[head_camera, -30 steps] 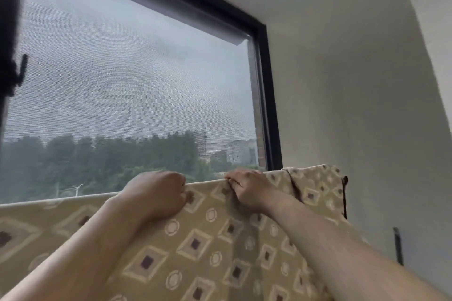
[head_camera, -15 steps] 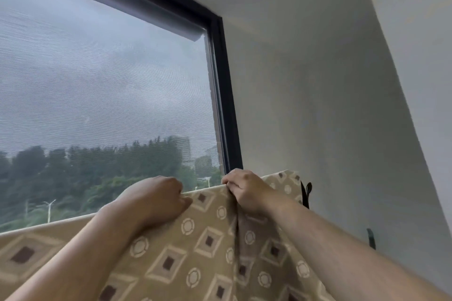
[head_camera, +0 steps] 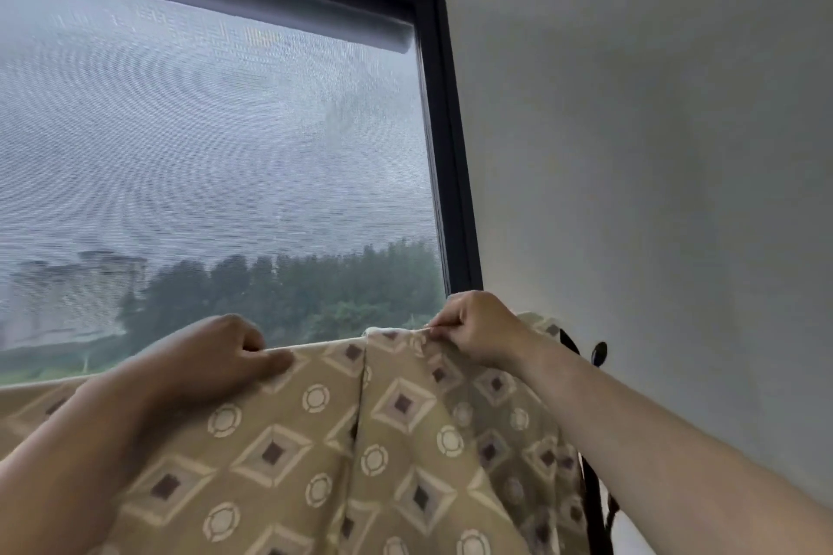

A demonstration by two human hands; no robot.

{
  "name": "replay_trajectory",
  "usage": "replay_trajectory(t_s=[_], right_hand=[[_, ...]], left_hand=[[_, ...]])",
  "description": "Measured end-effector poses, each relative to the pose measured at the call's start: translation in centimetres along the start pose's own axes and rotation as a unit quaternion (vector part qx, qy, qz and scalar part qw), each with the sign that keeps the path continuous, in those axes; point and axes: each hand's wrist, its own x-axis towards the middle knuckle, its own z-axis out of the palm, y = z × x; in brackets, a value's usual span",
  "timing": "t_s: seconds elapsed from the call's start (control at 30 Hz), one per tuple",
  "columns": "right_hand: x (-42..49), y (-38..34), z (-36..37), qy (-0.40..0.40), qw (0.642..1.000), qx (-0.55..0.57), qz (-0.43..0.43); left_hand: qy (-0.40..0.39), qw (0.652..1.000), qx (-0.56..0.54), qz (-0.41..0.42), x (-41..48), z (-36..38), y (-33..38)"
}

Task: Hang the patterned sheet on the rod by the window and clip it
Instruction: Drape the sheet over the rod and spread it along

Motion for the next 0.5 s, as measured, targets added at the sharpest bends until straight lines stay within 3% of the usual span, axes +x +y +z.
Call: replay_trajectory(t_s=[0.13, 0.3, 0.5], right_hand=[[0.5, 0.3, -1.4, -0.014, 1.000, 0.000, -0.023], [-0.9, 3.8, -4.7, 0.003, 1.000, -0.025, 0.010], [-1.1, 7.5, -7.1, 0.002, 0.998, -0.057, 0.032]], left_hand=[[-0.023, 0.997, -0.071, -0.017, -0.8, -0.8, 0.4], [-0.028, 0.994, -0.099, -0.045, -1.2, -1.0, 1.5], [-0.044, 0.996, -0.056, -0.049, -0.9, -0.1, 3.8]])
